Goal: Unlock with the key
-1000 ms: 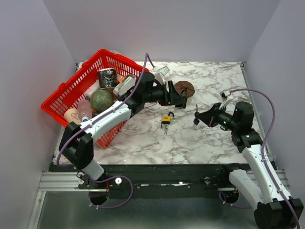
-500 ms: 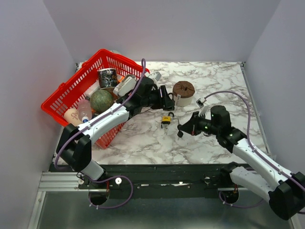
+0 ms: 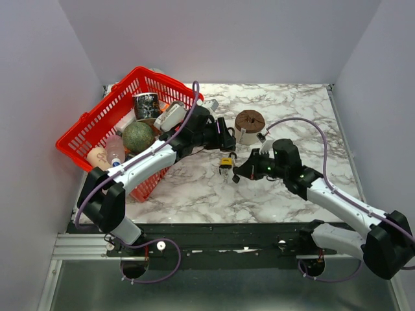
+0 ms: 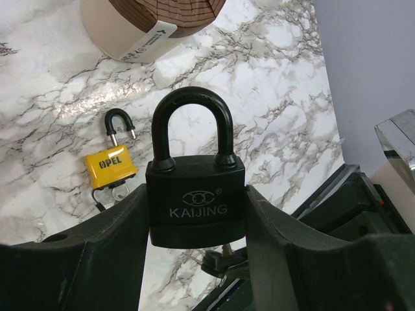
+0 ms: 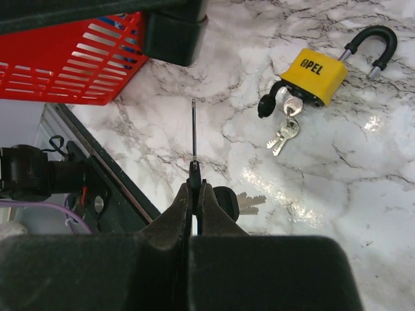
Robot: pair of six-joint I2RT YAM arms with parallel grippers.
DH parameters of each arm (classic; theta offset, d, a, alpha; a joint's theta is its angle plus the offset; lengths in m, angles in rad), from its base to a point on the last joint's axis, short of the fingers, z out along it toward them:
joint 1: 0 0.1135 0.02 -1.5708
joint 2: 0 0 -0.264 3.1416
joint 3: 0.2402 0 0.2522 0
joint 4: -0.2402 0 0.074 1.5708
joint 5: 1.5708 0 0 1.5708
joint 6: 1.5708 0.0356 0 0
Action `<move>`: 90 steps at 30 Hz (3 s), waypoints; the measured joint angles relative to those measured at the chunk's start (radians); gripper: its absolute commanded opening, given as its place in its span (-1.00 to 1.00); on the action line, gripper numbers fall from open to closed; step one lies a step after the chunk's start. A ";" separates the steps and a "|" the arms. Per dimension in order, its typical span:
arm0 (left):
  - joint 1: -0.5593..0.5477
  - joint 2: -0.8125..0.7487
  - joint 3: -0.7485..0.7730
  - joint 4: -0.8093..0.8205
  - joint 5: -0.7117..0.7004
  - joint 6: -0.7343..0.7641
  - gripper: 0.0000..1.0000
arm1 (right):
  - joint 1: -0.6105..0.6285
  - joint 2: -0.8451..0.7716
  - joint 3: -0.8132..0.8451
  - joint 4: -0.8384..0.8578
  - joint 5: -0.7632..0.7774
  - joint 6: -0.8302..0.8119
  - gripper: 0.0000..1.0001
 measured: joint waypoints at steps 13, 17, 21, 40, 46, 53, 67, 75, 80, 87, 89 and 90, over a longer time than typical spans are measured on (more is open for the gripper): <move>0.000 0.017 -0.001 0.000 0.001 0.000 -1.00 | 0.022 0.061 0.030 0.055 0.037 0.017 -0.99; 0.000 0.021 -0.001 0.001 0.000 0.000 -1.00 | 0.022 0.080 0.045 0.068 0.039 0.018 -0.99; 0.000 0.026 -0.001 0.001 0.001 0.000 -1.00 | 0.026 0.095 0.051 0.077 0.039 0.018 -0.99; 0.001 0.029 -0.002 0.003 0.002 -0.003 -1.00 | 0.029 0.122 0.064 0.082 0.087 0.046 -0.99; 0.002 0.029 -0.005 0.009 0.000 -0.003 -1.00 | 0.033 0.131 0.067 0.082 0.105 0.072 -0.99; 0.006 0.029 -0.013 0.030 0.000 -0.008 -1.00 | 0.037 0.132 0.067 0.089 0.127 0.124 -0.99; 0.019 0.029 -0.026 0.084 -0.018 -0.014 -1.00 | 0.039 0.165 0.044 0.214 0.153 0.203 -0.99; 0.021 0.030 -0.031 0.113 -0.019 -0.023 -1.00 | 0.039 0.165 0.033 0.254 0.164 0.222 -0.99; 0.022 0.031 -0.031 0.126 -0.019 -0.023 -1.00 | 0.037 0.165 0.033 0.263 0.168 0.232 -0.99; 0.022 0.036 -0.031 0.151 -0.019 -0.025 -1.00 | 0.023 0.165 0.033 0.273 0.166 0.240 -0.99; 0.022 0.037 -0.031 0.156 -0.020 -0.026 -1.00 | 0.021 0.165 0.033 0.273 0.166 0.238 -0.99; 0.022 0.038 -0.031 0.156 -0.020 -0.026 -1.00 | 0.021 0.165 0.033 0.274 0.166 0.238 -0.99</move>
